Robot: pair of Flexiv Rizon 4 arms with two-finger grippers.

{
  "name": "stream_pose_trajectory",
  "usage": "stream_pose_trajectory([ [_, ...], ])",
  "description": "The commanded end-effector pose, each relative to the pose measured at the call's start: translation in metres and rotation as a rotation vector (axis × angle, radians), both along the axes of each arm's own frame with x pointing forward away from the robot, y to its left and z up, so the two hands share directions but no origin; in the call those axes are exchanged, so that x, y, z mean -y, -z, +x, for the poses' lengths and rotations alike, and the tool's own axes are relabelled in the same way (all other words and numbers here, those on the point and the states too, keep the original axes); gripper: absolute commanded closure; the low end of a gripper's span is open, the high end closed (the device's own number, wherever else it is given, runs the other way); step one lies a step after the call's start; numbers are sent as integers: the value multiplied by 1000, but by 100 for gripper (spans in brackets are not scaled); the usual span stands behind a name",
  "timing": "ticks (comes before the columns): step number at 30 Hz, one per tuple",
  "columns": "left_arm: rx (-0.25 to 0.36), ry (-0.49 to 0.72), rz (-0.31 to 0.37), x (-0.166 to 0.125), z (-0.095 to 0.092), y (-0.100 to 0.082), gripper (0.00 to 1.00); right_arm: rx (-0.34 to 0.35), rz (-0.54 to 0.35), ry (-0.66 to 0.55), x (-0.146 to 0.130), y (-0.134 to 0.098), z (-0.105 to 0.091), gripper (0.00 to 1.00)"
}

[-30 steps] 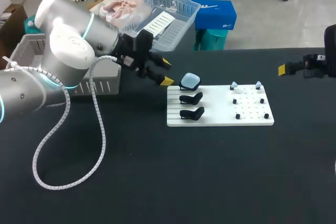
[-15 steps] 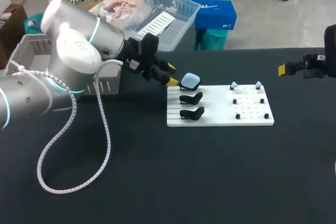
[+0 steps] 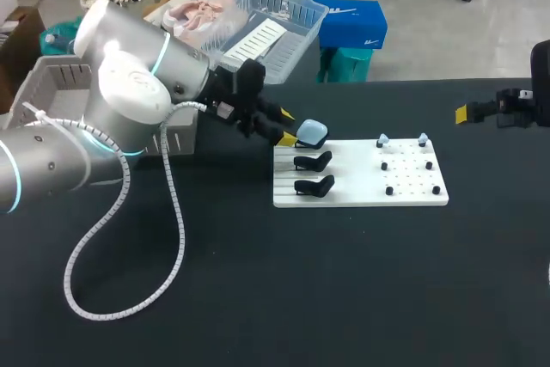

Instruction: Pick up each earbud case from the left stands, insert the matching earbuds, close the lid, and place the case in the box.

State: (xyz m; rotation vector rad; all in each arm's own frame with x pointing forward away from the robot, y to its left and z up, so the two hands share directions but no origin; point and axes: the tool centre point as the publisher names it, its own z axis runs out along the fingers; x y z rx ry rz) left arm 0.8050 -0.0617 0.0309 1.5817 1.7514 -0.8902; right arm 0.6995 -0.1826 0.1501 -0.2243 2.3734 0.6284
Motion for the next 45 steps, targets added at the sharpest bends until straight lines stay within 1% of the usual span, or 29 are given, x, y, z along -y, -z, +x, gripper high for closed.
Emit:
stream_pose_trajectory([
  [1,-1,-2,-5,4,1,2,35,0,3,-5,1,1,1,0],
  [2,-1,-2,-8,5,1,2,35,0,3,-5,1,1,1,0],
  [4,-8,5,-23,7,1,2,28,0,3,-5,1,1,1,0],
  [5,-6,5,-28,8,1,2,27,0,3,-5,1,1,1,0],
  [6,-5,6,-31,9,1,2,27,0,3,-5,1,1,1,0],
  [11,-11,3,-38,13,2,3,36,0,3,-5,1,1,1,0],
  [15,-13,8,-38,15,1,4,34,0,3,-5,1,1,1,0],
  [21,-13,13,-41,17,1,5,40,0,3,-5,1,1,1,0],
  [25,-14,15,-39,19,2,6,43,0,3,-5,1,1,1,0],
  [28,-17,15,-34,20,3,8,42,0,3,-5,1,1,1,0],
  [30,-19,14,-32,20,3,9,43,0,3,-5,1,1,1,0],
  [34,-20,8,-33,21,5,10,51,0,3,-5,1,1,1,0],
  [45,-25,11,-38,24,5,11,52,0,3,-5,1,1,1,0],
])
